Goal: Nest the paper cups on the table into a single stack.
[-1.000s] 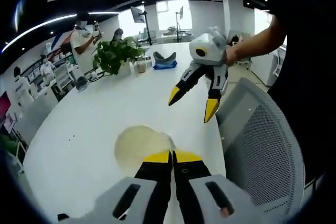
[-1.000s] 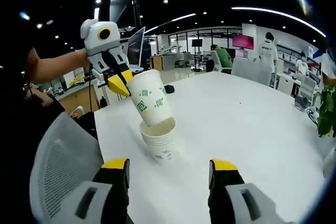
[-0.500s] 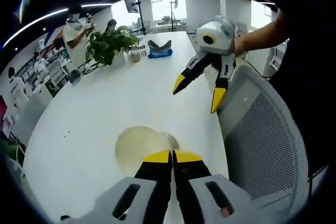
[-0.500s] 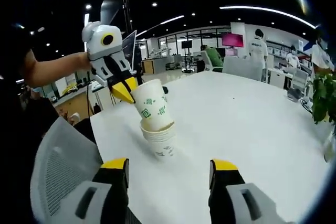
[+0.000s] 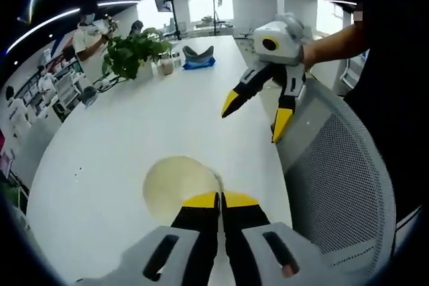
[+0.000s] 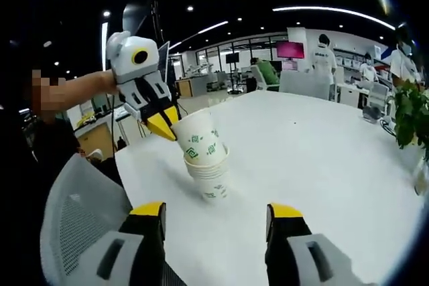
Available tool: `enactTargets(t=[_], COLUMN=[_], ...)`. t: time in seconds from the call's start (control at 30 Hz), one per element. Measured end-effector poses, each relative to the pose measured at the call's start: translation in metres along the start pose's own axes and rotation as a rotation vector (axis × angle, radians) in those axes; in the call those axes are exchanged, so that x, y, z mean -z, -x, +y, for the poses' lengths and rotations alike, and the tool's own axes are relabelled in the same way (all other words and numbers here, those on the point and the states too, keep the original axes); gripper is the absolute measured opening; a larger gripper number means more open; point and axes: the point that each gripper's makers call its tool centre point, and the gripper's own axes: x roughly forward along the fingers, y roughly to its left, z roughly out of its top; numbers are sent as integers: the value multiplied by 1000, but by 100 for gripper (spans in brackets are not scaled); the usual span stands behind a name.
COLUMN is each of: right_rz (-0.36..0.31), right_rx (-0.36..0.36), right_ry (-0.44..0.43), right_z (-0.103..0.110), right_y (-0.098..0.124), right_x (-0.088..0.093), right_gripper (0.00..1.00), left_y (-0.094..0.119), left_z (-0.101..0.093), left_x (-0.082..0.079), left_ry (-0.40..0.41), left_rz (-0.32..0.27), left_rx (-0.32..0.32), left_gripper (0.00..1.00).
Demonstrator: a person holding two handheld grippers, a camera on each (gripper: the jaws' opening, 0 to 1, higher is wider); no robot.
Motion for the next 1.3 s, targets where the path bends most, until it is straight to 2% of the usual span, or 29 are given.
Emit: enactTargets(t=[0.5,0.97,1.3], right_rz=[0,8,8], right_rx=[1,2,3], right_ry=[-16,-15,-17], right_z=[3,3,4], right_y=[-1,-1,0], right_x=[5,8,10], right_gripper=[59,58,58], left_y=[-10,-23,-34], left_z=[-2,-1,-3], left_x=[2,-2,3], left_ry=[11,6,18], left_rz=[8,-1,14], left_rx=[49,75,103], left_gripper=[1,1,1])
